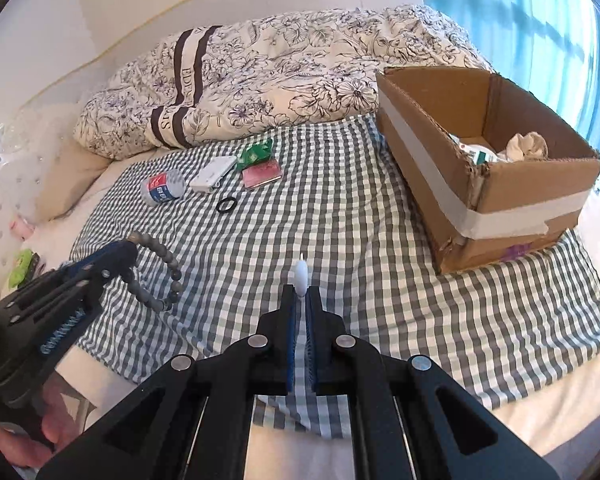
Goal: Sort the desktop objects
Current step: 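Lift the comb and bracelet and carry both toward the cardboard box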
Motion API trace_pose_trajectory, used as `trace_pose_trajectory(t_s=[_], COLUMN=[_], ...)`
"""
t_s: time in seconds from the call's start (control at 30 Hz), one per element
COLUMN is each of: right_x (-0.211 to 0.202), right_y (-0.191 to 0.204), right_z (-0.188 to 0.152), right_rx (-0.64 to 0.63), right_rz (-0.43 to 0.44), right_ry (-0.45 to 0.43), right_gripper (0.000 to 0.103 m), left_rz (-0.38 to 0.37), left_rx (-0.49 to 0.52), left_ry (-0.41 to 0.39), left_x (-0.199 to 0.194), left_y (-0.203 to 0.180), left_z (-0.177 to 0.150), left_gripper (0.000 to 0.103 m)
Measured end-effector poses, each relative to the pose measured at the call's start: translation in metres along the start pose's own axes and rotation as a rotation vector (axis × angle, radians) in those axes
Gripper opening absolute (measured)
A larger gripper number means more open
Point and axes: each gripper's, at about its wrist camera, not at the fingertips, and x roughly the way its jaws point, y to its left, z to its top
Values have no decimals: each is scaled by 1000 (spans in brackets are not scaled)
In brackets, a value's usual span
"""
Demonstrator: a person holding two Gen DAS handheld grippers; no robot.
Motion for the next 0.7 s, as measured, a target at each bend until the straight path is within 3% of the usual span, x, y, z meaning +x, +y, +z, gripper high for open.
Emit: trace_pose_trajectory(t_s=[0.27,0.7], right_x=[-17,-11], right_y=[7,9], right_z=[3,14], right_rx=[-17,-10], right_rz=[-5,-4], right_ry=[-39,-30], right_gripper=[4,4], left_rz=[-2,-15], left_rx=[2,-2], left_ry=[-30,2], left_x=[-17,0], left_y=[7,12], left_z=[-1,0], left_gripper=[11,11])
